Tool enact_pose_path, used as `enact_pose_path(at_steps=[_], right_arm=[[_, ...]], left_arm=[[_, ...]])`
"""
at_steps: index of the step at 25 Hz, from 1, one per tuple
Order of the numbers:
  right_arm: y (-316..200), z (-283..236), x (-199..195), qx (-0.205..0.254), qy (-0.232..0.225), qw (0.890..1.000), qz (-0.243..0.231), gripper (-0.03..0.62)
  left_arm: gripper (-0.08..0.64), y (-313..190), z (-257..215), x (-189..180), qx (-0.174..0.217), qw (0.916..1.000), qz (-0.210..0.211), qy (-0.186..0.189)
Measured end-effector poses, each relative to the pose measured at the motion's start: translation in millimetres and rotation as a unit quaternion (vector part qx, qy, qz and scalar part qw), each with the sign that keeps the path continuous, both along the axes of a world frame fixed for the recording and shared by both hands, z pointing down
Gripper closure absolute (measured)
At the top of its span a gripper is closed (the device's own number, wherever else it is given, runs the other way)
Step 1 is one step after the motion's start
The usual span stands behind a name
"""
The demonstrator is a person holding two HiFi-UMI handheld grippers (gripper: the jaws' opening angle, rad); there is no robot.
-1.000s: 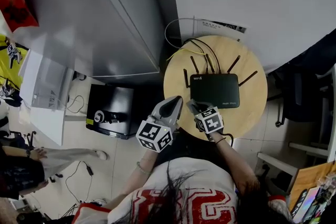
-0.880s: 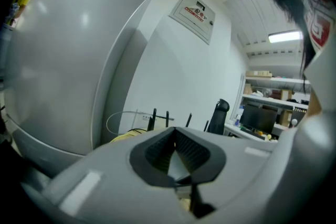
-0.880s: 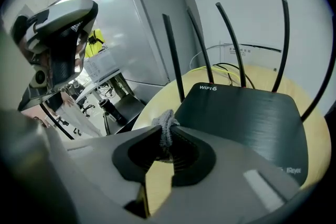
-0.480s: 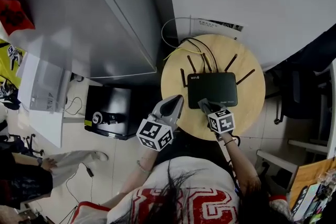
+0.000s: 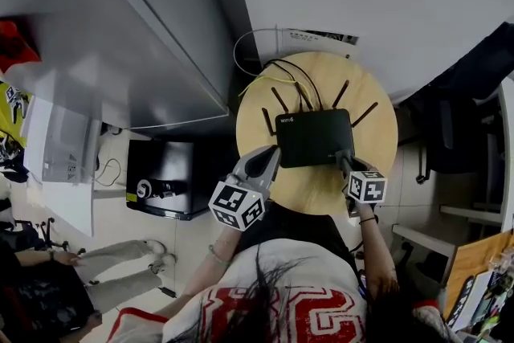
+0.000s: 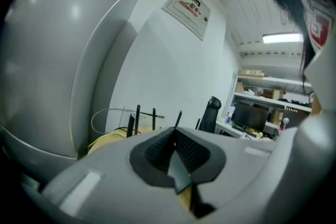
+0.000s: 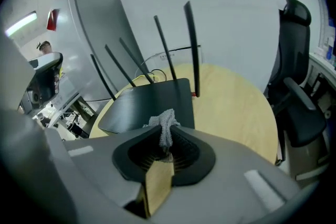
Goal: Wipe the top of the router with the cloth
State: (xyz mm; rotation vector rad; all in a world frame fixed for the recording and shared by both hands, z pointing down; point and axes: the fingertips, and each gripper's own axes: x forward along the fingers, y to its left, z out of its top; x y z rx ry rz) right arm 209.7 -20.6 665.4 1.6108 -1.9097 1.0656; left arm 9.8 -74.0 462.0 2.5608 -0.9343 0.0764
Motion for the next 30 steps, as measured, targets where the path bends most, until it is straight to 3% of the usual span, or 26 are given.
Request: enact_pose_path(at_steps=[8, 18, 30], right_arm=[[7.0, 0.6, 33.1, 0.005, -0.003, 0.999, 0.041, 0.555], [-16.7, -14.0, 40.5, 0.028, -0.018, 0.999, 0.024, 0.555], [-58.6, -6.6, 69.9, 0.021, 0.026, 0.999, -0.019, 0.555]], left_arm=[[0.558, -3.3, 2.6, 6.1, -0.004, 1.0000, -0.006, -0.002], [0.558, -2.7, 6.0, 16.8, -0.006, 0.9999, -0.011, -0.007], [0.558, -1.2, 8.6, 19.7, -0.013, 0.9989, -0.040, -0.018]])
